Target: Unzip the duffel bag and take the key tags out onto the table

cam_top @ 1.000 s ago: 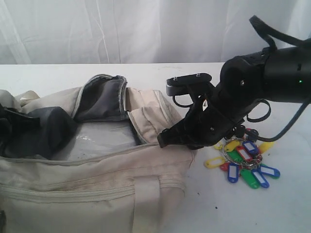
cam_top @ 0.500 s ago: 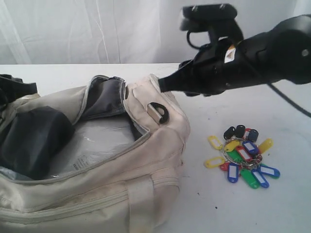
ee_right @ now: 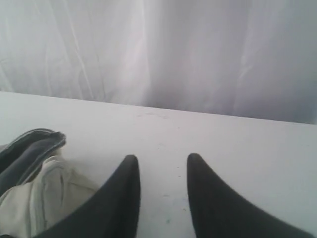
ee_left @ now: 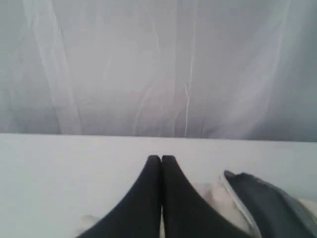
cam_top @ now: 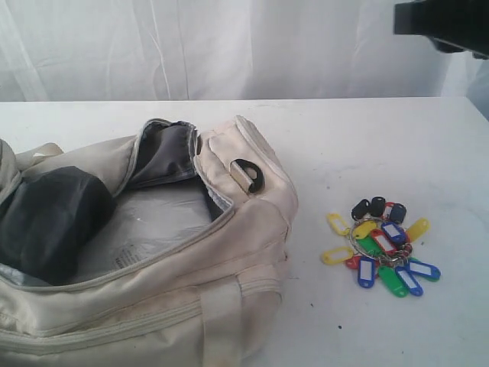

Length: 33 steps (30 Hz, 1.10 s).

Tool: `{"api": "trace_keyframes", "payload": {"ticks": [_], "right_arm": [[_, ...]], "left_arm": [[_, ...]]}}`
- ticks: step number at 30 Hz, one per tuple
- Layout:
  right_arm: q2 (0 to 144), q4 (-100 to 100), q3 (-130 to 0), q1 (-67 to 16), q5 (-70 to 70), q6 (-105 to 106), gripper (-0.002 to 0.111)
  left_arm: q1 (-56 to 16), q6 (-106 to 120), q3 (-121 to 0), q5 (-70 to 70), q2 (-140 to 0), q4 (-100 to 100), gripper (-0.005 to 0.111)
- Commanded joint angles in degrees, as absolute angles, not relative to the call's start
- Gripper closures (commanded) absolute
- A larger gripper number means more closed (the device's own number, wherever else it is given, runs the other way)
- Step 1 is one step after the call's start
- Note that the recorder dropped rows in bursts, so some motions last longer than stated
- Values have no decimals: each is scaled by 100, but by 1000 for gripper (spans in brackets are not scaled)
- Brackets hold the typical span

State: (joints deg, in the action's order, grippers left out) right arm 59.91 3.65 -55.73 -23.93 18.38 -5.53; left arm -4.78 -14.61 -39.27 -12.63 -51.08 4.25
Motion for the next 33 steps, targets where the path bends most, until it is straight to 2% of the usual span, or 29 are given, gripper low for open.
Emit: {"api": "trace_keyframes", "payload": {"ticks": [1,3,5,15,33], "right_arm": [[5412,497,-4975,-2021,1502,-692,92],[5127,497,-4608,-1938,1213,-733,103],[4876,497,-4265,-1925,1047,-796,108],[3766,497,-2726,-1925,386,-796,108],[3655,473,-2659,-1925,417,-796,108]], "left_arm": [[-465,-1353,-3948,302,-4429,393,107],[-475,-1324,-3938,651,-4236,393,107],[-475,-1326,-3898,779,-4020,283,107],[-475,-1304,-3451,1320,-2898,-270,107],[-475,-1320,-3399,1460,-2432,-255,107]]}}
